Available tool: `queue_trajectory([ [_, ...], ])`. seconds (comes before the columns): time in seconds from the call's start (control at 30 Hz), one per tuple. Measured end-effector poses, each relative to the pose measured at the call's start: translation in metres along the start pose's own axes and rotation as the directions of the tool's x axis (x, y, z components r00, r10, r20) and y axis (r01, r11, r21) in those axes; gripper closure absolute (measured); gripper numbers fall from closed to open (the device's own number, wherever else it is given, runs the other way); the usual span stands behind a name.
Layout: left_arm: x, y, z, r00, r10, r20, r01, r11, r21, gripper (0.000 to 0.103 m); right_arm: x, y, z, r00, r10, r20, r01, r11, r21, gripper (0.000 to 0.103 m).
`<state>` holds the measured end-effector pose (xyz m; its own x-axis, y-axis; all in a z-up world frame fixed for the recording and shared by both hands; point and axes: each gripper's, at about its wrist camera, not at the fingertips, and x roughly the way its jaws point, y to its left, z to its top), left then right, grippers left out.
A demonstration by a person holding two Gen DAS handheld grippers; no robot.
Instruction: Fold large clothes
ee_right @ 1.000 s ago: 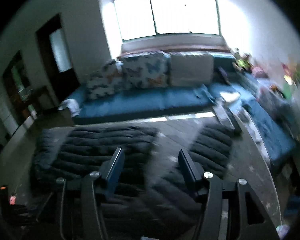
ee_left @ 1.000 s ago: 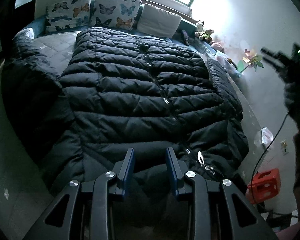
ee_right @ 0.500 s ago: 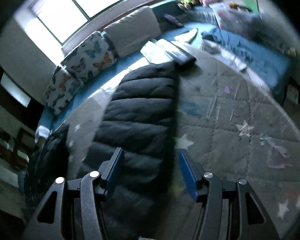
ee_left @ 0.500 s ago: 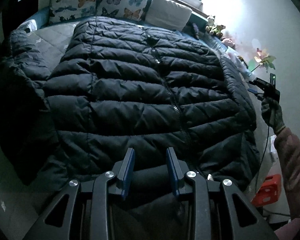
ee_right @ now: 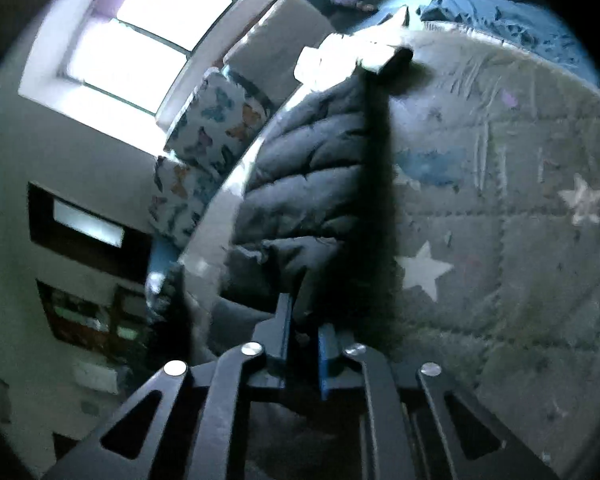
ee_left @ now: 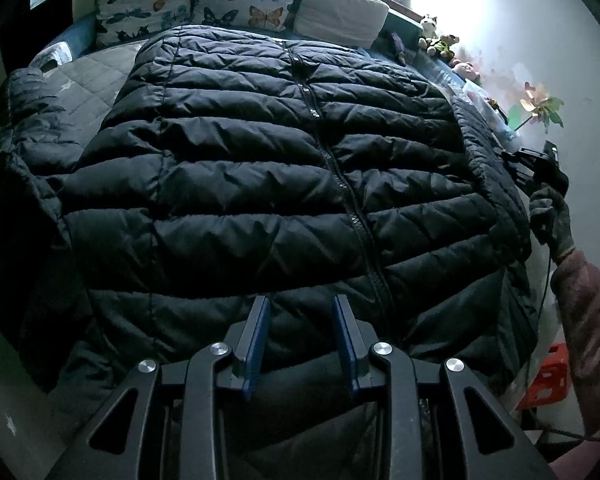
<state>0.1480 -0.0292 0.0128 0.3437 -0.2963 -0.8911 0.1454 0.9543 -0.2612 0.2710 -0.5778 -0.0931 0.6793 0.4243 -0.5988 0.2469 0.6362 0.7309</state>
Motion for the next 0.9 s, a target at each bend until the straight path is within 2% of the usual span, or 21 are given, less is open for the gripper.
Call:
queue_trajectory([
  [0.13,-0.009,0.001,0.0,1.0,-0.003,0.025,0.003,1.0,0.003,0.068,-0.04,0.047,-0.003,0.996,-0.006,0.09,0.017,0.992,-0.123,0.094],
  [0.23,-0.019,0.007,-0.002,0.998,-0.011,0.055,0.012,1.0,-0.014,0.068,-0.074,0.103,-0.013,0.988,0.008,0.157,0.033,0.967,-0.254,0.094],
  [0.33,-0.035,0.015,-0.006,0.995,-0.031,0.095,0.035,0.999,-0.041,0.068,-0.103,0.165,-0.038,0.977,0.038,0.208,0.047,0.922,-0.385,0.094],
  [0.43,-0.053,0.025,-0.015,0.991,-0.033,0.132,0.04,0.998,-0.054,0.068,-0.12,0.222,-0.076,0.97,0.061,0.233,0.067,0.86,-0.506,0.094],
  [0.47,-0.058,0.028,-0.019,0.99,-0.03,0.141,0.039,0.998,-0.057,0.068,-0.126,0.244,-0.095,0.97,0.076,0.232,0.067,0.831,-0.552,0.094],
  [0.6,-0.082,0.044,-0.035,0.982,-0.034,0.185,0.05,0.995,-0.083,0.068,-0.136,0.293,-0.161,0.97,0.125,0.207,0.047,0.745,-0.665,0.094],
  [0.7,-0.096,0.053,-0.049,0.975,-0.045,0.218,0.068,0.993,-0.097,0.068,-0.126,0.323,-0.224,0.98,0.112,0.164,0.049,0.663,-0.747,0.094],
  [0.73,-0.101,0.056,-0.055,0.973,-0.047,0.227,0.071,0.993,-0.098,0.068,-0.12,0.331,-0.245,0.983,0.093,0.157,0.065,0.623,-0.78,0.094],
  [0.77,-0.103,0.058,-0.059,0.972,-0.049,0.23,0.074,0.992,-0.101,0.068,-0.109,0.339,-0.275,0.986,0.069,0.149,0.084,0.565,-0.821,0.094],
  [0.8,-0.104,0.059,-0.063,0.972,-0.053,0.231,0.079,0.992,-0.102,0.068,-0.103,0.341,-0.291,0.989,0.055,0.139,0.089,0.536,-0.84,0.094],
  [0.83,-0.104,0.061,-0.068,0.972,-0.06,0.229,0.085,0.991,-0.104,0.068,-0.091,0.343,-0.316,0.991,0.02,0.129,0.104,0.486,-0.868,0.094],
  [0.87,-0.103,0.062,-0.072,0.972,-0.063,0.225,0.088,0.99,-0.106,0.068,-0.077,0.343,-0.338,0.994,-0.019,0.108,0.105,0.446,-0.889,0.094],
  [0.9,-0.101,0.063,-0.076,0.974,-0.067,0.218,0.092,0.99,-0.107,0.068,-0.057,0.34,-0.361,0.996,-0.075,0.052,0.079,0.414,-0.907,0.094],
])
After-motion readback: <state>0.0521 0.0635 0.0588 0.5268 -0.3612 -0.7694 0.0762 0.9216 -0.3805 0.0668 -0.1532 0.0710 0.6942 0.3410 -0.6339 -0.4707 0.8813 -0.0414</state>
